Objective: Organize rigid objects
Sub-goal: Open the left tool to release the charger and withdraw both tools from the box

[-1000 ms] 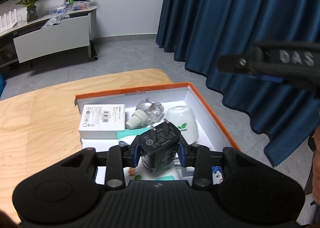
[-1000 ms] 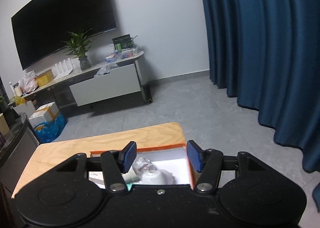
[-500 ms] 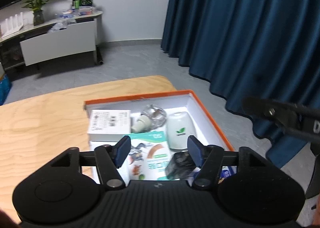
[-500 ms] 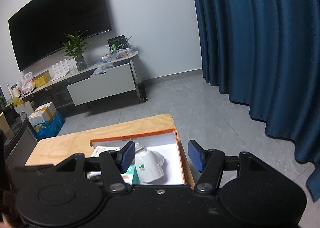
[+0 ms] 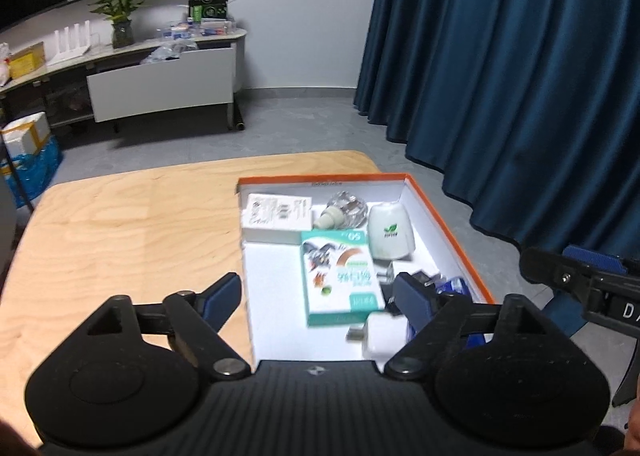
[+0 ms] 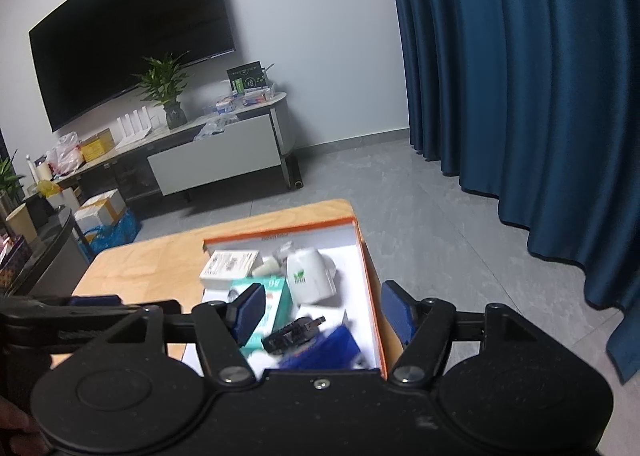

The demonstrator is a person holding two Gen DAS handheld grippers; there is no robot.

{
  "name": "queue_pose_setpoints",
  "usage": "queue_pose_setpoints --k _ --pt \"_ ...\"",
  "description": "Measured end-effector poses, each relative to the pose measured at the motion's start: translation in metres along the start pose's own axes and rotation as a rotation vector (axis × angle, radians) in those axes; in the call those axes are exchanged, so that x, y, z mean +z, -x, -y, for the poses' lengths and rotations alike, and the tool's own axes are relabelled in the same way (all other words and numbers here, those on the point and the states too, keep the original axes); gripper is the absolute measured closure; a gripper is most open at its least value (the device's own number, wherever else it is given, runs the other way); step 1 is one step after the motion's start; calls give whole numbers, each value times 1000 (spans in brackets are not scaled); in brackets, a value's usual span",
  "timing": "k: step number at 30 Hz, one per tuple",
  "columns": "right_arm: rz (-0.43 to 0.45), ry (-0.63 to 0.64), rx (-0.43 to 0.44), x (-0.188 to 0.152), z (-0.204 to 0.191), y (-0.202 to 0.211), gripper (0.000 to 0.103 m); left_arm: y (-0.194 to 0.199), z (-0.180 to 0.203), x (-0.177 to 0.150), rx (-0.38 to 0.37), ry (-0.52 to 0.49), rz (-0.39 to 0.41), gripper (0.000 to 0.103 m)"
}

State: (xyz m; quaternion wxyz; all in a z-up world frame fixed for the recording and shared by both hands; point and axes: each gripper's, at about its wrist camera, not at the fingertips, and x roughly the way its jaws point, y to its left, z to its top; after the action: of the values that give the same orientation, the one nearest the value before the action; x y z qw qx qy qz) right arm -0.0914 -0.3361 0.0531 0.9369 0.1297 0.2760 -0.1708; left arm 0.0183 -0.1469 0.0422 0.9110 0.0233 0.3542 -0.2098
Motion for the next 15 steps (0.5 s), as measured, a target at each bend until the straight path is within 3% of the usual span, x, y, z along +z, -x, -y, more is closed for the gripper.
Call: queue_pose_setpoints --k 15 --pt "-72 54 50 -45 -11 32 25 43 -4 -46 107 61 -19 0"
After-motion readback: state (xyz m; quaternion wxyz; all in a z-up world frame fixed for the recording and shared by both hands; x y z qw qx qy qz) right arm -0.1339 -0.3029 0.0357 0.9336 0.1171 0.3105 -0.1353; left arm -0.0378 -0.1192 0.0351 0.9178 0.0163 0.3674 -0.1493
